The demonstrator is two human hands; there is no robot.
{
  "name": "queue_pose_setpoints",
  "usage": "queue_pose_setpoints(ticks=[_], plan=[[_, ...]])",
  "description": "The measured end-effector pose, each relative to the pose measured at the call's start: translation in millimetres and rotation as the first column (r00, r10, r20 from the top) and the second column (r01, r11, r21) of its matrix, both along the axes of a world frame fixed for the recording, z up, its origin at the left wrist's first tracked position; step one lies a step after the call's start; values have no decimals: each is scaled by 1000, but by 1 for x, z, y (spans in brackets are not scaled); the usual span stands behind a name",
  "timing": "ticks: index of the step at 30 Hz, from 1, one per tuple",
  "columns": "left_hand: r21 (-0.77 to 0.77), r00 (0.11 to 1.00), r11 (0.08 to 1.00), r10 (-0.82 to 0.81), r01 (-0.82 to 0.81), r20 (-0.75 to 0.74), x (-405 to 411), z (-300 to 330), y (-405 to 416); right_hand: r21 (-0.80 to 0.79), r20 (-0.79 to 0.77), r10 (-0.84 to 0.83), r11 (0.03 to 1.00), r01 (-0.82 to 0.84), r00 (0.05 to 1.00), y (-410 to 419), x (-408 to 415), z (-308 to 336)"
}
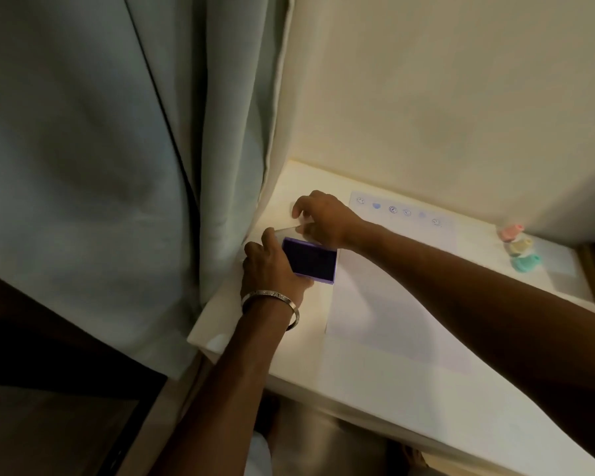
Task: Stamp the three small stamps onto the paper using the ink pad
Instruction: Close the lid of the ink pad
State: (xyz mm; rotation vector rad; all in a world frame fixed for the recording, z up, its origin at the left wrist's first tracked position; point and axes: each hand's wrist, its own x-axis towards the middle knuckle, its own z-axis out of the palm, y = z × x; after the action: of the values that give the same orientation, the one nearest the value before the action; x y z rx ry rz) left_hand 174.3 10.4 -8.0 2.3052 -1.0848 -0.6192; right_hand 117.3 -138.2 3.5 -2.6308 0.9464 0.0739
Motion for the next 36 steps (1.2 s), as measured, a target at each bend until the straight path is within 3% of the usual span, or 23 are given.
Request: queue_pose_setpoints(ticks=[5, 14, 21, 27, 32, 36], plan=[[57, 993, 998, -14, 7, 115, -14, 0, -2, 26, -50, 44, 999, -43, 998, -7, -9, 5], [117, 975, 990, 57, -84, 214, -32, -5, -11, 26, -59, -104, 994, 106, 993, -3, -5, -3], [109, 973, 993, 24, -50, 229, -37, -7, -12, 75, -100, -112, 990, 120, 989, -2, -1, 0], [126, 977, 990, 40, -68, 212, -33, -6, -13, 184, 28, -201, 964, 193, 979, -6, -16, 0], [128, 978, 989, 52, -80, 204, -34, -6, -15, 62, -41, -84, 994, 87, 996, 1, -11, 1], [132, 980, 988, 50, -76, 192, -35, -5, -15, 109, -109, -90, 989, 102, 990, 0, -5, 6]])
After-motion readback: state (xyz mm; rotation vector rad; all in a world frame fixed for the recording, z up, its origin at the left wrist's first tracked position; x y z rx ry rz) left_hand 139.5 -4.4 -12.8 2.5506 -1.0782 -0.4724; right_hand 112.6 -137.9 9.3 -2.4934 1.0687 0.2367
